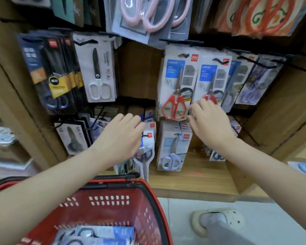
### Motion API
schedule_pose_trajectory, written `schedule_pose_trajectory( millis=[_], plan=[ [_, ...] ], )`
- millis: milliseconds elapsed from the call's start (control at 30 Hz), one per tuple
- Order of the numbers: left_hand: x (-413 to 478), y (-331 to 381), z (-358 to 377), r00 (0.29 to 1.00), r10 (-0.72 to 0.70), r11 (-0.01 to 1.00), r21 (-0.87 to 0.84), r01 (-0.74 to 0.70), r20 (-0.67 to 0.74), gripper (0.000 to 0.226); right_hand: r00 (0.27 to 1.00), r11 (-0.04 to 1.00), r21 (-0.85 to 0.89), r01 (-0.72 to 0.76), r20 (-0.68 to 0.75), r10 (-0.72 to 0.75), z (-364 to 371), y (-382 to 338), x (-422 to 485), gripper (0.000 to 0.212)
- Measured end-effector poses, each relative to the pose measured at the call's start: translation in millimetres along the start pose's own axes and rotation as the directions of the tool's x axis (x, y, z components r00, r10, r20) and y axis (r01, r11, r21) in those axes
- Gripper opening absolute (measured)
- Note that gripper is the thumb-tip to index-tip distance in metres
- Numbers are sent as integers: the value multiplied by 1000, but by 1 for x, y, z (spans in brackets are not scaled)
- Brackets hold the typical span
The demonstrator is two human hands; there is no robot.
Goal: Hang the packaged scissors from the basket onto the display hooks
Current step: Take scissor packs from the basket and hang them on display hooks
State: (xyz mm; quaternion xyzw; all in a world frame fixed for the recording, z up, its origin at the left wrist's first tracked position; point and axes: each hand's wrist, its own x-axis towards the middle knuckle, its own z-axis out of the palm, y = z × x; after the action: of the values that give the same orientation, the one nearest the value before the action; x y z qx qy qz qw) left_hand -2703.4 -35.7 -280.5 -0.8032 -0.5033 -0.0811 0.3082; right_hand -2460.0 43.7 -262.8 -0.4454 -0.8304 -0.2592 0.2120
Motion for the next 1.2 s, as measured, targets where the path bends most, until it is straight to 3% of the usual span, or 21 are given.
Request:
schedule_pose_trajectory(
  millis=[167,333,467,633,833,967,1033,1100,1200],
  plan=[
    [-106,-5,-12,993,-12,995,-100,23,115,9,981,967,179,181,41,-191,4,-79,-47,14],
    [-205,-8,-5,943,-78,979,-156,135,323,19,927,860,447,245,152,-343,24,-170,-106,17],
    [-269,1,16,873,-93,955,-205,214,478,19,841,779,613,132,347,-415,46,-235,-149,24],
    [-318,14,56,672,-159,878,-207,431,723,32,578,763,624,-167,689,-437,95,-292,-186,47],
    [-339,28,108,406,-174,743,-151,652,897,50,338,776,507,-375,855,-395,151,-325,-210,60],
    [-352,41,144,264,-107,585,-154,796,958,59,245,796,464,-390,885,-396,172,-339,-221,72],
    [-356,48,160,180,-41,430,-145,891,983,67,210,808,444,-388,896,-391,178,-346,-228,75],
    [-356,55,170,125,-36,246,-113,963,991,72,226,812,440,-383,897,-379,183,-351,-235,77],
    [-352,58,176,86,-150,13,-85,996,985,68,299,818,431,-382,895,-332,190,-355,-241,78]
  ],
)
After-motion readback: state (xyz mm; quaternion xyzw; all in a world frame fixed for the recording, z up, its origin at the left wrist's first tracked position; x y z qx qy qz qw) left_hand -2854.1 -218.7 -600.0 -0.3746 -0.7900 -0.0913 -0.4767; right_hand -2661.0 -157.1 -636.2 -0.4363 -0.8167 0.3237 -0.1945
